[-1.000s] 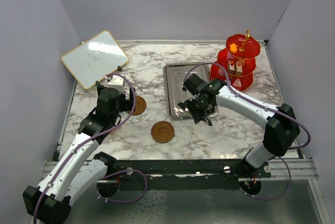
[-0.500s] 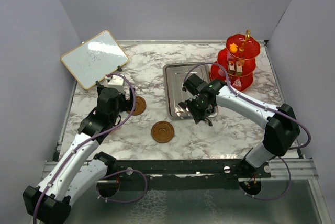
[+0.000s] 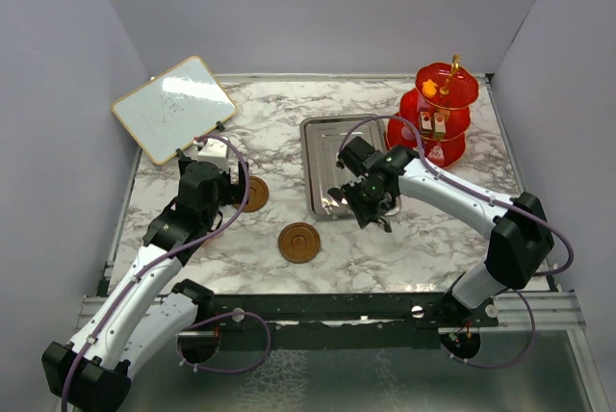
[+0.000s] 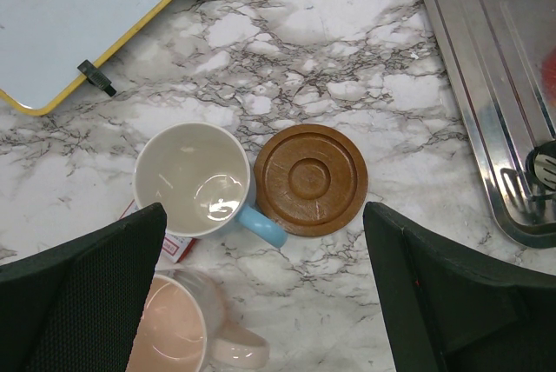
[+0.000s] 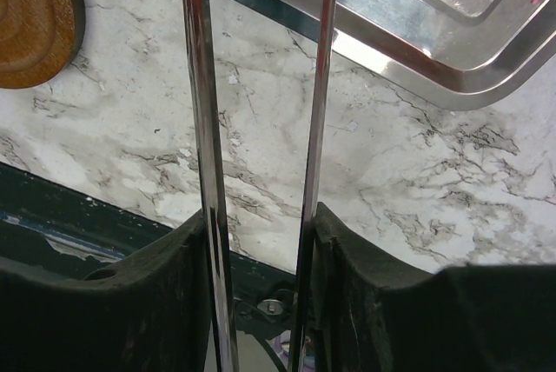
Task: Serve the afternoon tea
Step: Pick up the desert from the tray.
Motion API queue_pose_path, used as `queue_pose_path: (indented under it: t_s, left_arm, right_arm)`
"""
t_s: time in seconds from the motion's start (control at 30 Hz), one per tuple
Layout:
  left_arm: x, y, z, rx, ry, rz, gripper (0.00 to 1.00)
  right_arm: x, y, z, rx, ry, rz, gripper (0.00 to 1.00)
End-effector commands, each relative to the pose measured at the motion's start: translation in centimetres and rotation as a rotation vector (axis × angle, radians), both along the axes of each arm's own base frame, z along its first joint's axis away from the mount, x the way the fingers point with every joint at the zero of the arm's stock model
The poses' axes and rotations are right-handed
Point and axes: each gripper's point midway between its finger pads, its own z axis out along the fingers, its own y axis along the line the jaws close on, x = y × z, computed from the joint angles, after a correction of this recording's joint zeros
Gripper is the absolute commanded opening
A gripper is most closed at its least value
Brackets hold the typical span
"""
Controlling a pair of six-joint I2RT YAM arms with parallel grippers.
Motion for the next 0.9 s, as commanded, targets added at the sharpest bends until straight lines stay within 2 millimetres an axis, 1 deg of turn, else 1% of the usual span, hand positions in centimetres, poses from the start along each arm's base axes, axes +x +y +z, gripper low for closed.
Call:
queue_pose_path:
  t_s: [0.0,0.13,0.27,0.57,0.77,0.87]
  left_arm:
    - [0.3,0.0,1.2,-0.01,-0.032,0.001,0.99]
    - [0.3,0.0,1.2,-0.01,-0.032,0.002,0.99]
    - [0.3,0.0,1.3,-0.01,-0.033,0.002,0.99]
    - [0.3,0.0,1.2,-0.009,-0.029,0.001,0.99]
    - [0.3,0.0,1.2,-0.009,-0.03,0.001,0.99]
    - [0.3,-0.1,1.1,-0.009,-0.029,-0.002,0.99]
  right_arm:
    - [-0.2,0.1,0.5,0.018,-0.018,-0.002,0.42]
    - [-0.2,0.2,0.3,0.015,-0.014,0.0,0.42]
    - [0.0,0.4,0.8,0.03,-0.022,0.0,0.38]
    - [1.2,0.7,3.9,0.076,-0.119,-0.037,0.3]
    - [1.6,0.5,5.5,0.097,-0.169,-0.064,0.27]
    - [2.0,0.1,7.0,0.107,-0.218,-0.093,0.26]
